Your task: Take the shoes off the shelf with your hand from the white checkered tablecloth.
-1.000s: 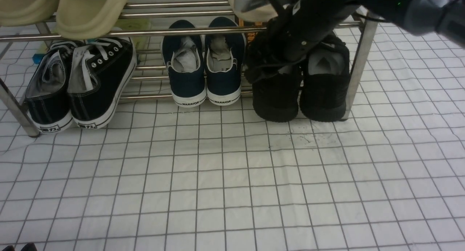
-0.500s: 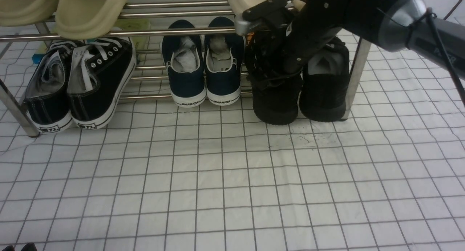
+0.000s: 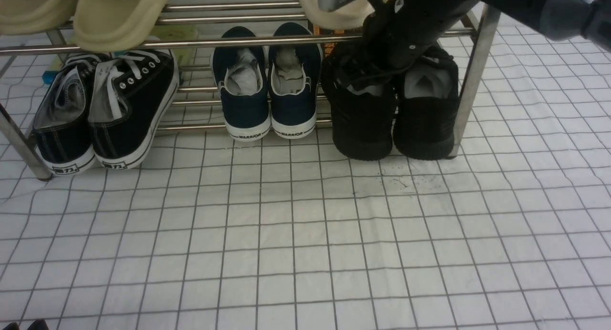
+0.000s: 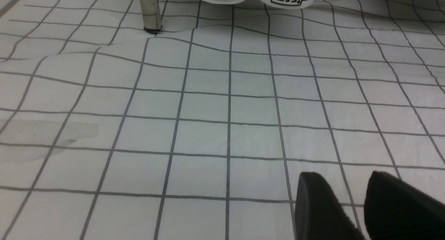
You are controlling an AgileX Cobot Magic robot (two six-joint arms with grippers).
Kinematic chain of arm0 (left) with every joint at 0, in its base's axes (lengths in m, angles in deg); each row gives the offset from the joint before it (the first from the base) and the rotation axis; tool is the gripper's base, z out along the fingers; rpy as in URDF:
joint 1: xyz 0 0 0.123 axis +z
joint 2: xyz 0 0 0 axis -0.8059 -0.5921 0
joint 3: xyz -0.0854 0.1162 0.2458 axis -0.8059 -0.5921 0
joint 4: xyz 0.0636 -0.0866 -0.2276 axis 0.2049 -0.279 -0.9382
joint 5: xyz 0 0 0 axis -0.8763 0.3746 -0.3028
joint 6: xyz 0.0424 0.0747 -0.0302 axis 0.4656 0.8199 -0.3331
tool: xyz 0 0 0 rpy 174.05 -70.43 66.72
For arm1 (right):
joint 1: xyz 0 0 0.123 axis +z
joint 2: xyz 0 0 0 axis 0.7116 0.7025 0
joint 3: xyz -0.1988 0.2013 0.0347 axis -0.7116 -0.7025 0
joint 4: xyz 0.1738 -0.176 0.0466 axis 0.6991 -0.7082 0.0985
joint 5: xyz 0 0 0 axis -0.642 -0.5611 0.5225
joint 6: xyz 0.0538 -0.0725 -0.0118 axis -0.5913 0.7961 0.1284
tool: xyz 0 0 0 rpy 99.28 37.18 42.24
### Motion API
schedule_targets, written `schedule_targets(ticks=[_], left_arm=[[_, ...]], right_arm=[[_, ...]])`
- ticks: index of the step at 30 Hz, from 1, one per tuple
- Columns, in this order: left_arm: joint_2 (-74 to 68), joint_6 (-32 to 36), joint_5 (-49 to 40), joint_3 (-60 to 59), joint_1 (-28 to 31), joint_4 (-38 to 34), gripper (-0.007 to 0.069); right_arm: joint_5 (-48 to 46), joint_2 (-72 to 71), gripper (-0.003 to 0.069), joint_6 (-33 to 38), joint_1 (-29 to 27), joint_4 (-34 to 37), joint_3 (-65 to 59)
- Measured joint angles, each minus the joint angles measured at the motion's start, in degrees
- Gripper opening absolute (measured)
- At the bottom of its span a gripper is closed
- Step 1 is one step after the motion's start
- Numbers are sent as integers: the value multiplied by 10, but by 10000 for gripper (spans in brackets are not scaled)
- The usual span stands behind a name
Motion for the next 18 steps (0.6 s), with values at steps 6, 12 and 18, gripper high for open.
schedule_targets(ticks=[6, 12, 18], left_arm=[[0, 0, 0, 0, 0, 0, 240], [0, 0, 0, 0, 0, 0, 240], [0, 0, 0, 0, 0, 0, 240]], right_arm=[[1, 10, 352, 0, 1, 0, 0], [18, 38, 452, 0, 1, 0, 0], [13, 63, 334, 0, 2, 2, 0]])
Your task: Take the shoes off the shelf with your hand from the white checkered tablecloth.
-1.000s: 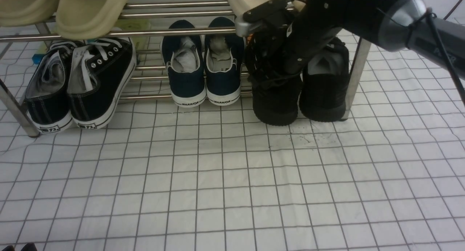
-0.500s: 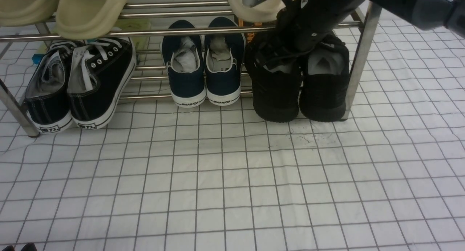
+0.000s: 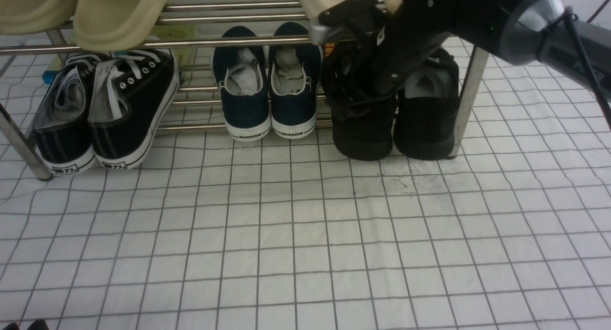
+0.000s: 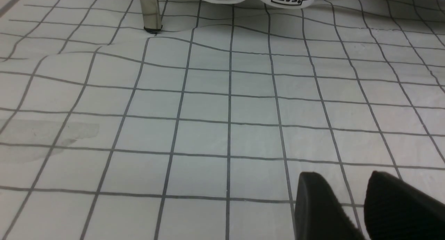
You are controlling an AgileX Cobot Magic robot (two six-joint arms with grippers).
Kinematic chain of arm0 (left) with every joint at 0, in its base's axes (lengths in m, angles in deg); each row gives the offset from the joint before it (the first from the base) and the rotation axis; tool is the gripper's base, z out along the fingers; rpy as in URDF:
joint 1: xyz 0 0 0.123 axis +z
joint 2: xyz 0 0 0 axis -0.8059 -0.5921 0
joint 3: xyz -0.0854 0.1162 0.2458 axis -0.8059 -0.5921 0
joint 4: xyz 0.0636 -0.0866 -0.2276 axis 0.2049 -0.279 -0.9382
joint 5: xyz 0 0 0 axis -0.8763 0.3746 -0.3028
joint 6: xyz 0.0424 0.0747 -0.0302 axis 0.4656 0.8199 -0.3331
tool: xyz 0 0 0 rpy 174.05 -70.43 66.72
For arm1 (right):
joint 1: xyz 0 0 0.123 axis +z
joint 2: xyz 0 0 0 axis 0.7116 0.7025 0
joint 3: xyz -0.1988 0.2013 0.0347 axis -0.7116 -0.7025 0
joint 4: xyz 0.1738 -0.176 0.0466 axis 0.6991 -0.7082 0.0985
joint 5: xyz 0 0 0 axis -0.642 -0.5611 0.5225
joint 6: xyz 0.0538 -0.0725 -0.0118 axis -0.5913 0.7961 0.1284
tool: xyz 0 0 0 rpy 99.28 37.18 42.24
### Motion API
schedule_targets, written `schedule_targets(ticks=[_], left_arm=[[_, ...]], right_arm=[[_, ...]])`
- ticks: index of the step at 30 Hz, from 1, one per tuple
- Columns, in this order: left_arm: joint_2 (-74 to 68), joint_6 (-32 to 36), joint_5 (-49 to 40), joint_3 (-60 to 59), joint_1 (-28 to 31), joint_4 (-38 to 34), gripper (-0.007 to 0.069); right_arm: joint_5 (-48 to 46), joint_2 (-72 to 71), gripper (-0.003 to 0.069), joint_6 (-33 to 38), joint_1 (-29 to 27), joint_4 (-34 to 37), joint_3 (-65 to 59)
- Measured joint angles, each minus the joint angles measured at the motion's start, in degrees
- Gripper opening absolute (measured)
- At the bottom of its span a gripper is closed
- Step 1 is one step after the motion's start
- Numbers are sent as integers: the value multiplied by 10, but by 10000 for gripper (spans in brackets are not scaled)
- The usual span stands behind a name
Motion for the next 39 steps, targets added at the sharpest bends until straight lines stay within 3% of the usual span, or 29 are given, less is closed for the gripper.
schedule_targets(ticks=[5, 6, 11, 17, 27, 32, 39], left_arm=[[0, 0, 0, 0, 0, 0, 240], [0, 0, 0, 0, 0, 0, 240], [0, 0, 0, 0, 0, 0, 240], [0, 0, 0, 0, 0, 0, 240], [0, 0, 0, 0, 0, 0, 240], [0, 0, 0, 0, 0, 0, 240], [0, 0, 0, 0, 0, 0, 240]], right_arm=[[-44, -2, 32, 0, 7, 0, 4], [-63, -7, 11, 0, 8, 0, 7], [-165, -52, 7, -4, 15, 16, 34], [-184, -128, 7, -30, 15, 40, 23], [-182, -286, 11, -36, 18, 75, -188], [-178, -305, 11, -11, 78, 84, -275], [-166, -290, 13, -23, 167, 66, -287]])
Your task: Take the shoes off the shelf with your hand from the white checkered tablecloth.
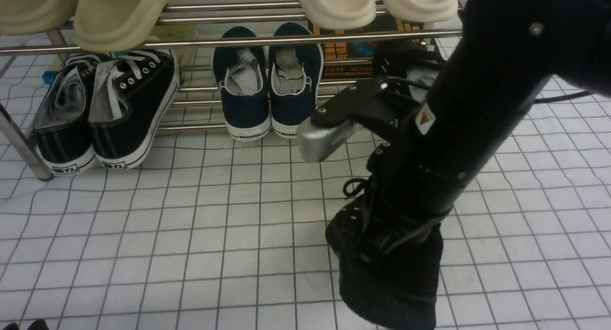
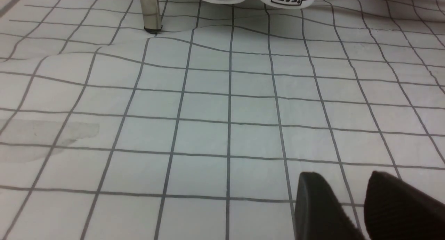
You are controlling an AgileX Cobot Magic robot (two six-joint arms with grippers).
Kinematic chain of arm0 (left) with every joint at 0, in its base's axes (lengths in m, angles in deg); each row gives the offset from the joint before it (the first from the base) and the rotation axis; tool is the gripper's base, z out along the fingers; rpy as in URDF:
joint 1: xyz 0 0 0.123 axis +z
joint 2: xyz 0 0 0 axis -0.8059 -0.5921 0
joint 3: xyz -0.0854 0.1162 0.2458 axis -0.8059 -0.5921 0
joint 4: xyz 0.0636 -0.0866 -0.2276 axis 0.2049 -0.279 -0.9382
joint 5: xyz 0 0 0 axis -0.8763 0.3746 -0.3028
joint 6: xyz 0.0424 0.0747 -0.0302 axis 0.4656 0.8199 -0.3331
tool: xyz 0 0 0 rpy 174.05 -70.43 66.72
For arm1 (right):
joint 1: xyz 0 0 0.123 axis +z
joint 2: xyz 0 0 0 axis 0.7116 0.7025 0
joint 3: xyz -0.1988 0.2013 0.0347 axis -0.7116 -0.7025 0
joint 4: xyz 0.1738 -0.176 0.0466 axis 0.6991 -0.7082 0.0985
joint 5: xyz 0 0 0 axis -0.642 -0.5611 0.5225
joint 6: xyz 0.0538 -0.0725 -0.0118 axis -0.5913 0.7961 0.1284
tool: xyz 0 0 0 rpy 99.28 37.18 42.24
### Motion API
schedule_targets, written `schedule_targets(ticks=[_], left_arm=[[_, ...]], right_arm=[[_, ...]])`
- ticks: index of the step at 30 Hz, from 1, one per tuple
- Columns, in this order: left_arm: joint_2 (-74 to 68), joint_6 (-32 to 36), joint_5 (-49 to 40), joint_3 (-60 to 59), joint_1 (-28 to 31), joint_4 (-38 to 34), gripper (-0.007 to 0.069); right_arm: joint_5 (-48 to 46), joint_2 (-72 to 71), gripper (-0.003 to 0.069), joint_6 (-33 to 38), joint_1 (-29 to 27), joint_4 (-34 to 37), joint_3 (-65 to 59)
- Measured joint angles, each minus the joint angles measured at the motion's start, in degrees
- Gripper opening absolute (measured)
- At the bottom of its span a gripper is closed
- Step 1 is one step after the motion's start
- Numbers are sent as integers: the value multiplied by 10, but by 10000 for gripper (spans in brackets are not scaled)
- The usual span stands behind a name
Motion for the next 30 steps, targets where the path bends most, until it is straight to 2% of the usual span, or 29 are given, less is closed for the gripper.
schedule_targets(ticks=[16, 21, 30], left_arm=[[0, 0, 0, 0, 0, 0, 240], [0, 0, 0, 0, 0, 0, 240], [0, 0, 0, 0, 0, 0, 240]], right_arm=[[125, 91, 13, -38, 3, -80, 0], [115, 94, 13, -78, 3, -115, 13], [134, 104, 18, -83, 3, -128, 35]])
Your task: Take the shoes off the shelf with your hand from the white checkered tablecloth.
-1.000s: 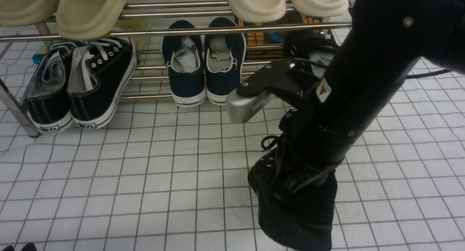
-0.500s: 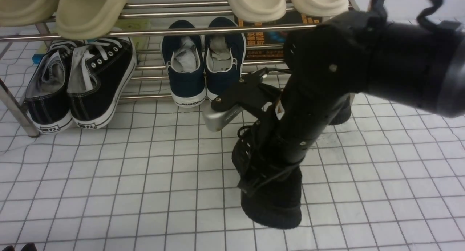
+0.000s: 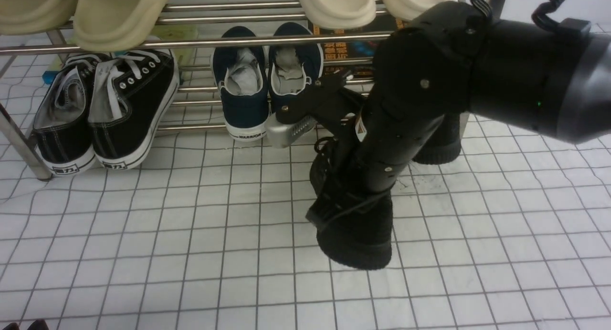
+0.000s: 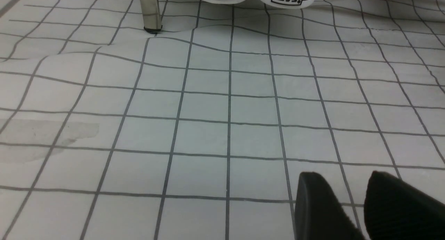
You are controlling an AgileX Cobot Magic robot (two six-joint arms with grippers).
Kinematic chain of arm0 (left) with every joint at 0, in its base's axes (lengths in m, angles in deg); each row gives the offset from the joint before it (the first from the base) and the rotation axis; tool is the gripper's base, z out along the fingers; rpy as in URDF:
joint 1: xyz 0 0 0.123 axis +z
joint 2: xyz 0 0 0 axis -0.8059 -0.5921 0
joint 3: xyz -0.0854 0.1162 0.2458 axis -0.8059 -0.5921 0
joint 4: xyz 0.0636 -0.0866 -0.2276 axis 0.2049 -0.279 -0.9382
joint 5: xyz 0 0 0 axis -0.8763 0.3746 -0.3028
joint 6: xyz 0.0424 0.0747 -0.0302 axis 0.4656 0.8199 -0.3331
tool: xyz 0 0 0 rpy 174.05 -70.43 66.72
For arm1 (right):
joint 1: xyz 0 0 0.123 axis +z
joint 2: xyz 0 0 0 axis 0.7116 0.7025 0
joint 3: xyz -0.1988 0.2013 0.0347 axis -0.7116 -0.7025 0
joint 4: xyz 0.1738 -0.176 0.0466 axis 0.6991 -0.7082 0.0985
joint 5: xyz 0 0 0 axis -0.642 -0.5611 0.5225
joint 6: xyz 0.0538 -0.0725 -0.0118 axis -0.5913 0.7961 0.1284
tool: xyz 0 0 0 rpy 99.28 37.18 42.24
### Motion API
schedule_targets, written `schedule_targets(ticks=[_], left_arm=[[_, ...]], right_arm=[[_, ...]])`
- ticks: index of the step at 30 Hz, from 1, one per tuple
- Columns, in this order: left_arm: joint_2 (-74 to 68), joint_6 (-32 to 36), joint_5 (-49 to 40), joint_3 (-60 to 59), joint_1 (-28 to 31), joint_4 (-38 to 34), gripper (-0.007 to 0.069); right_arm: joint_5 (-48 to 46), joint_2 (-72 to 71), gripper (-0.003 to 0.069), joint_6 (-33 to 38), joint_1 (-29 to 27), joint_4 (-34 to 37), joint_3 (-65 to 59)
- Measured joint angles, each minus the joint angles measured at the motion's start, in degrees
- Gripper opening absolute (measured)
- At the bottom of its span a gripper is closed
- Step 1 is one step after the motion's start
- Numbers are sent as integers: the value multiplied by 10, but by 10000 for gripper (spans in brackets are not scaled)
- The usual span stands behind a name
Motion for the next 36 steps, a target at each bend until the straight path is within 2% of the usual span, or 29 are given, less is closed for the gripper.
schedule_targets(ticks=[6, 10, 12, 15, 16, 18, 22, 23, 24, 27, 31, 32, 33, 34, 36], left_arm=[[0, 0, 0, 0, 0, 0, 240], [0, 0, 0, 0, 0, 0, 240], [0, 0, 0, 0, 0, 0, 240], [0, 0, 0, 0, 0, 0, 240], [0, 0, 0, 0, 0, 0, 240], [0, 0, 0, 0, 0, 0, 240], [0, 0, 0, 0, 0, 0, 240], [0, 0, 0, 0, 0, 0, 240], [0, 0, 0, 0, 0, 0, 240], [0, 0, 0, 0, 0, 0, 240], [0, 0, 0, 0, 0, 0, 240], [0, 0, 0, 0, 0, 0, 240], [0, 0, 0, 0, 0, 0, 240], [0, 0, 0, 0, 0, 0, 240], [0, 0, 0, 0, 0, 0, 240]], right_arm=[[44, 43, 51, -36, 0, -4, 1], [37, 57, 181, -58, 0, 20, 4], [5, 57, 263, -58, 0, 25, 20], [-49, 57, 304, -49, 0, 25, 51], [-81, 57, 299, -41, -1, 25, 79], [-118, 57, 242, -34, -5, 22, 123], [-131, 57, 37, -29, -35, -10, 194], [-131, 57, 8, -29, -43, -22, 205], [-131, 57, -9, -32, -58, -40, 217], [-127, 57, 2, -44, -95, -73, 225], [-121, 66, 104, -57, -132, -81, 227], [-111, 74, 185, -67, -146, -82, 228], [-104, 81, 239, -71, -155, -84, 228], [-103, 83, 249, -72, -158, -84, 228], [-83, 106, 379, -73, -175, -90, 228]])
